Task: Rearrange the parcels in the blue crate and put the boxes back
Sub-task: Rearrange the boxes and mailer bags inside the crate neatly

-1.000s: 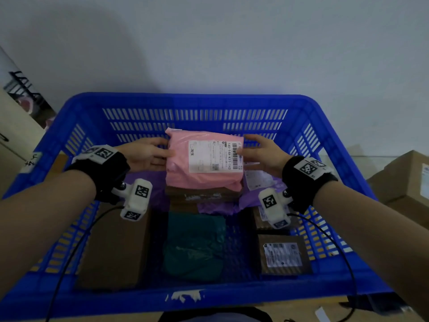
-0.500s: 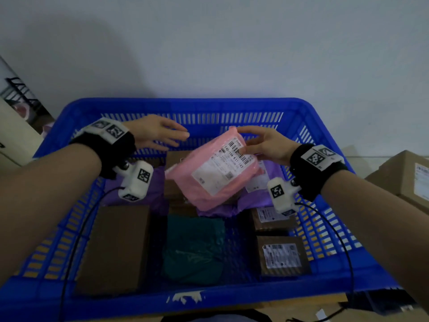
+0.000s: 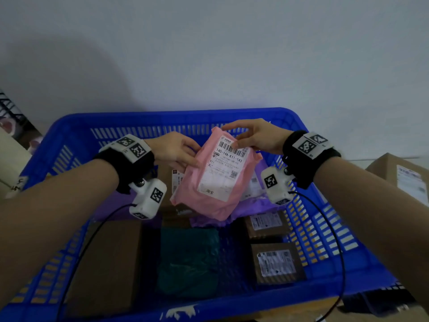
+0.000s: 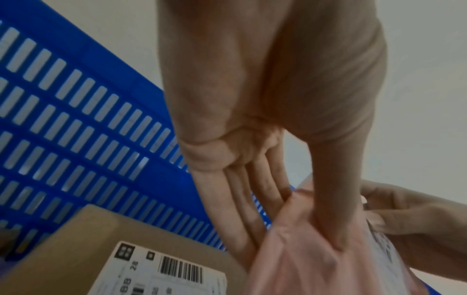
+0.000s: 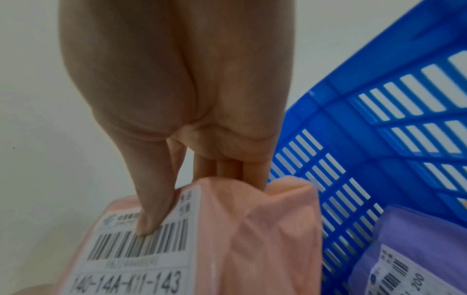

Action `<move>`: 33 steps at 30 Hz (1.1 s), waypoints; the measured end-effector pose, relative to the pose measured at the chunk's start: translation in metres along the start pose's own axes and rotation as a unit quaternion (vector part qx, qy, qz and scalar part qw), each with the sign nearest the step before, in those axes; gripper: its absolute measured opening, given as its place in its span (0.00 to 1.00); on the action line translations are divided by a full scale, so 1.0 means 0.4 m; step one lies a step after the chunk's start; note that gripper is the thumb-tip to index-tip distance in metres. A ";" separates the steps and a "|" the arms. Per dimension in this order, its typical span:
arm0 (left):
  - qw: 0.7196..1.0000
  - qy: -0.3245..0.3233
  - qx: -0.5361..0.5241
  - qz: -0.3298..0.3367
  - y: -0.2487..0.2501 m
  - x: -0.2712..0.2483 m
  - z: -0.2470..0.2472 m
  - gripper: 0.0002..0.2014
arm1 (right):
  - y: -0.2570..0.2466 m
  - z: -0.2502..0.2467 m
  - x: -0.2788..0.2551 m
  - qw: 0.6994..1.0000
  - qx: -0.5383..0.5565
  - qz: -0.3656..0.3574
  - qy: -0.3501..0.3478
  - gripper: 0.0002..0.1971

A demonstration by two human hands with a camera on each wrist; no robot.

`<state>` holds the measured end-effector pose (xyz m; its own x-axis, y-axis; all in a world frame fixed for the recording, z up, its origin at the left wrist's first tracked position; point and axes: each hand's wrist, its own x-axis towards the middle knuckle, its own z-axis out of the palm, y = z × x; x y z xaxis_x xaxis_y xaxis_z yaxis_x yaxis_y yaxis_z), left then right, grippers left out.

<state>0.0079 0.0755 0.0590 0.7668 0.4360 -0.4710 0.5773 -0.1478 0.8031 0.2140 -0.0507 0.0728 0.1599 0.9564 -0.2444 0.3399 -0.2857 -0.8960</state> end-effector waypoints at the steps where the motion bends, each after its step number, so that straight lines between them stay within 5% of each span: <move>1: 1.000 0.007 -0.004 0.007 -0.003 0.005 0.004 0.20 | 0.001 -0.003 -0.002 1.000 0.004 0.000 0.010 0.26; 13: 0.984 0.091 -0.155 -0.022 -0.079 0.069 0.076 0.07 | 0.121 0.006 -0.064 0.967 0.182 0.069 0.165 0.31; 18: 0.962 0.117 -0.248 -0.020 -0.070 0.092 0.093 0.10 | 0.191 0.017 -0.105 0.962 0.230 0.094 0.112 0.27; 23: 0.954 0.122 -0.272 -0.025 -0.056 0.114 0.131 0.13 | 0.216 0.014 -0.116 0.947 0.274 0.074 0.154 0.28; 27: 0.953 0.115 -0.278 -0.049 -0.054 0.142 0.158 0.17 | 0.234 0.001 -0.121 0.945 0.253 0.088 0.185 0.27; 33: 0.948 0.059 -0.300 -0.085 -0.032 0.170 0.194 0.11 | 0.269 -0.006 -0.095 0.948 0.162 0.151 0.227 0.26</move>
<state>0.0745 0.0381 -0.0118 0.6194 0.5102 -0.5966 0.3983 0.4506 0.7989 0.2467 -0.1180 -0.0133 0.6123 0.6888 -0.3882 -0.0756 -0.4378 -0.8959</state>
